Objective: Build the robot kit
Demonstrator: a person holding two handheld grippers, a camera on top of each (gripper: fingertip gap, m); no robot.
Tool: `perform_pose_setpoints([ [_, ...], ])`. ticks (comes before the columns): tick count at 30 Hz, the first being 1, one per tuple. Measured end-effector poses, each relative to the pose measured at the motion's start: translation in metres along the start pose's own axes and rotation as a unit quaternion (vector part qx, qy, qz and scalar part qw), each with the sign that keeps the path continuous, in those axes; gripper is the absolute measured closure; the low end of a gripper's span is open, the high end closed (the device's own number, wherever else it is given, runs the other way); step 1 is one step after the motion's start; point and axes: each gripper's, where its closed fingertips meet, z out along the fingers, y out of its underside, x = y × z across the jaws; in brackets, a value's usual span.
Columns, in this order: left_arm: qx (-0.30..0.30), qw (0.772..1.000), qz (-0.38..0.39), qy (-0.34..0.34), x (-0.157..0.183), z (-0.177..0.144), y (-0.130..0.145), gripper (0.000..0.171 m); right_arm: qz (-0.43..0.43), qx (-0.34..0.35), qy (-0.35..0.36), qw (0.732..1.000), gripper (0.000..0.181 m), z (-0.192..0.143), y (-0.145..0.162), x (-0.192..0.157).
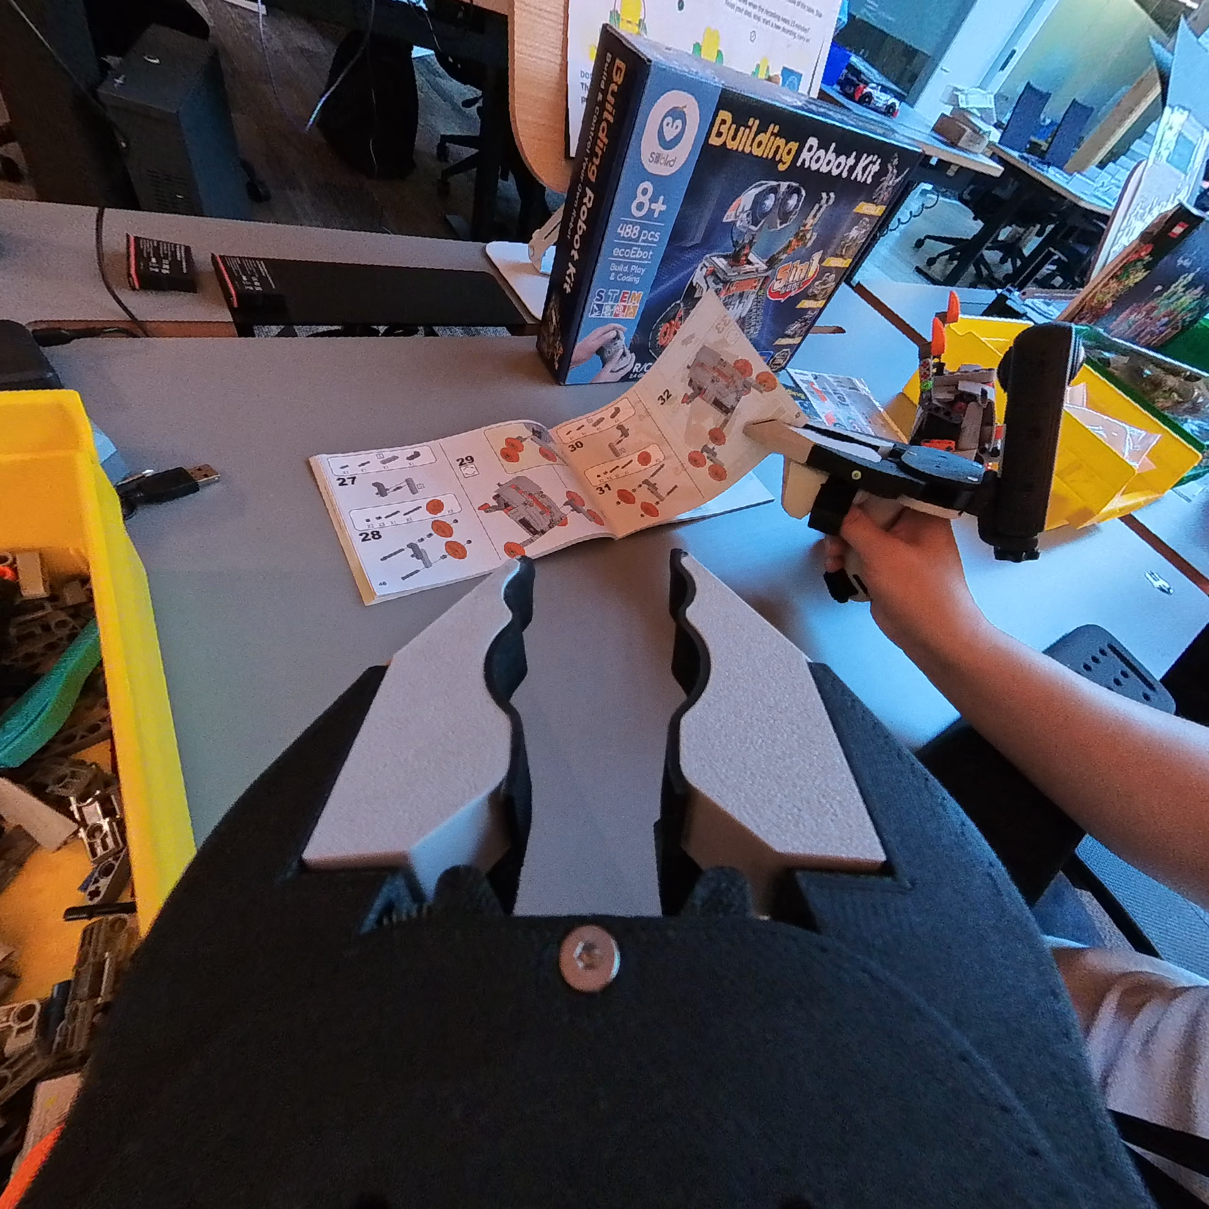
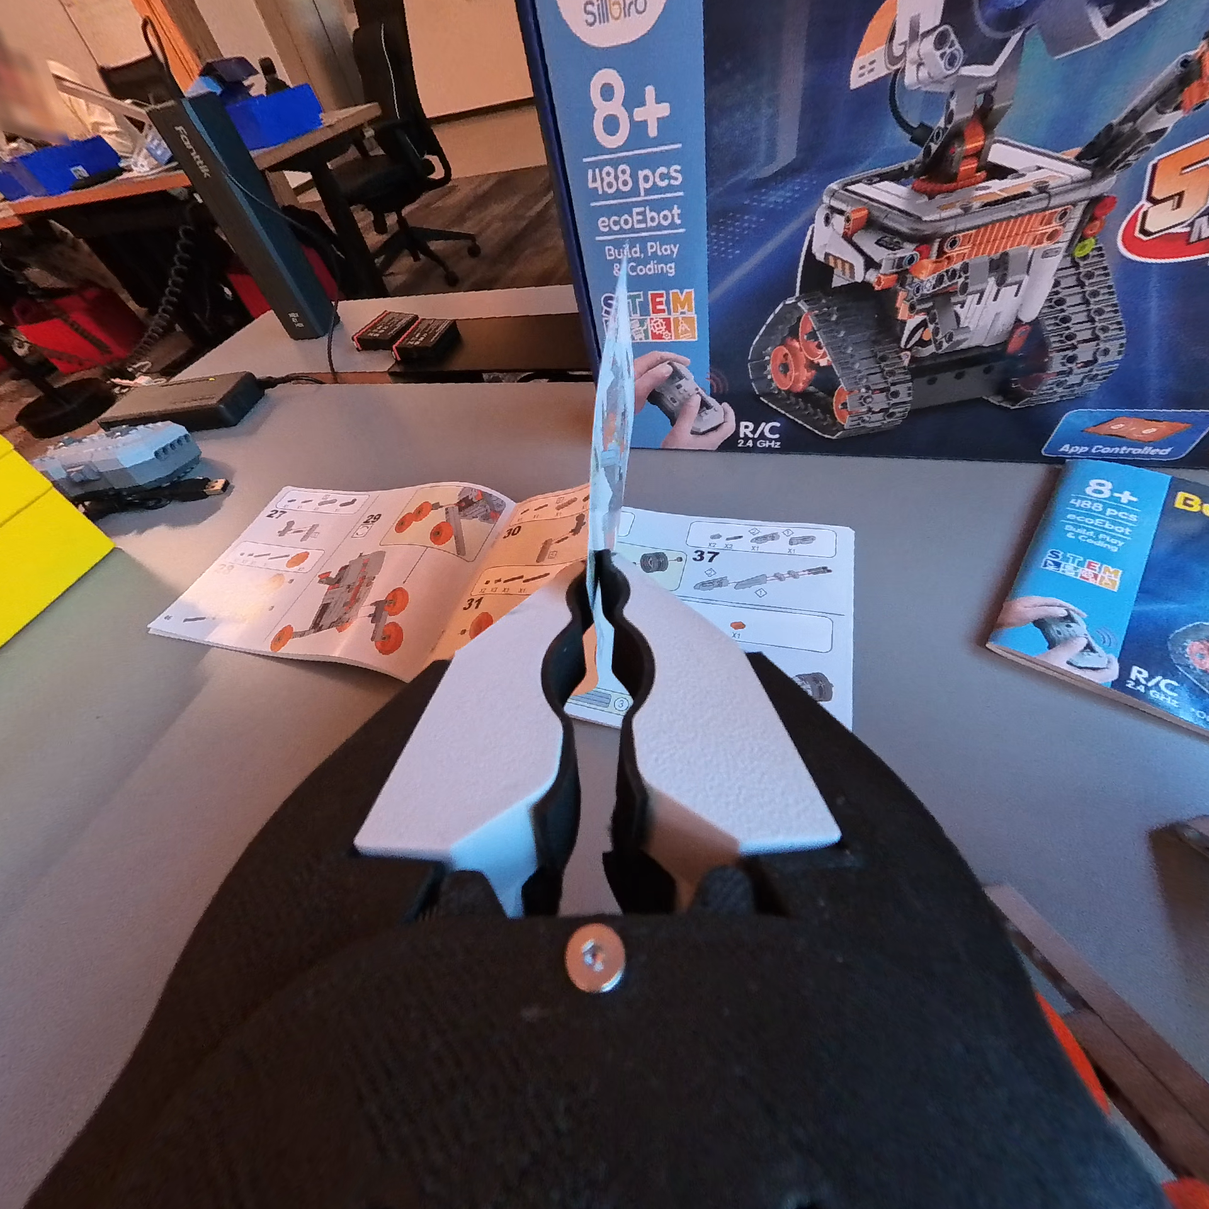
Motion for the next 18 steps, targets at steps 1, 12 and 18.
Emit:
perform_pose_setpoints([
  [1,0.001,1.000,0.000,0.000,0.000,0.000,0.000,0.131,0.000,0.000,0.000,1.000,0.181,0.000,0.000,0.000],
  [12,0.004,1.000,-0.003,0.000,-0.001,-0.003,0.000,0.132,-0.006,-0.001,-0.001,1.000,0.181,0.000,-0.001,-0.003],
  [18,0.004,1.000,-0.006,0.001,-0.003,-0.004,0.003,0.132,-0.008,-0.001,-0.022,1.000,0.181,0.002,-0.002,-0.020],
])
